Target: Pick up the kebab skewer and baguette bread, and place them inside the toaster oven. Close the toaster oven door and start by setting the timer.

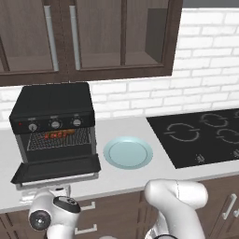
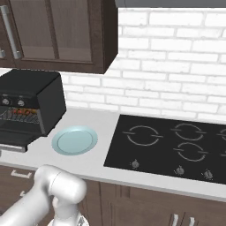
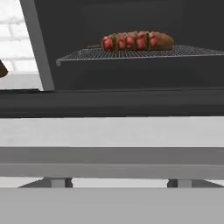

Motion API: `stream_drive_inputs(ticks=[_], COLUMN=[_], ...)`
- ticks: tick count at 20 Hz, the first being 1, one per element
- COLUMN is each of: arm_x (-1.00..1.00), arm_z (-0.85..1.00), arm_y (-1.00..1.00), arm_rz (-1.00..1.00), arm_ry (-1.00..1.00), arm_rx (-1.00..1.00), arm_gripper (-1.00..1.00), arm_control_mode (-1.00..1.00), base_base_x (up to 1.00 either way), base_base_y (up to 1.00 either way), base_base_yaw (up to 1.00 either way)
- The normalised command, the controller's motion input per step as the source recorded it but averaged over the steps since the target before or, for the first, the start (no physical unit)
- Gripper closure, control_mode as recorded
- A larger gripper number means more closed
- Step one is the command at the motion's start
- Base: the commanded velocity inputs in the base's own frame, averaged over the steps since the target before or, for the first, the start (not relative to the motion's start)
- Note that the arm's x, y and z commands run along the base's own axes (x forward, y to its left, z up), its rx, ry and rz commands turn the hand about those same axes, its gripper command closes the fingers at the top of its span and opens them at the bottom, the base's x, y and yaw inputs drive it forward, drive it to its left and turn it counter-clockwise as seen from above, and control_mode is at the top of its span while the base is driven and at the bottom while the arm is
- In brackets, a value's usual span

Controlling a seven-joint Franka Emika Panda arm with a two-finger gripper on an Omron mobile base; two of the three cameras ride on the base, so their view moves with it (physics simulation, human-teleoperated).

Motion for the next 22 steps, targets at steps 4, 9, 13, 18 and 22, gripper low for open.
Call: stream_drive_inputs(ticks=[4, 9, 13, 18, 22], arm_x=[0.54, 0.62, 0.61, 0.57, 0.53], arm_z=[0.79, 0.63, 0.54, 0.43, 0.37], arm_y=[-0.05, -0.11, -0.08, -0.02, -0.01], arm_rz=[0.00, 0.00, 0.00, 0.00, 0.00], arm_ry=[-0.10, -0.05, -0.02, 0.00, 0.00], arm_rx=[0.04, 0.05, 0.04, 0.01, 0.01], arm_gripper=[-1.00, -1.00, -1.00, -1.00, -1.00], arm_control_mode=[-1.00, -1.00, -1.00, -1.00, -1.00], base_base_x=[0.00, 0.00, 0.00, 0.00, 0.00], base_base_y=[0.00, 0.00, 0.00, 0.00, 0.00], base_base_yaw=[0.00, 0.00, 0.00, 0.00, 0.00])
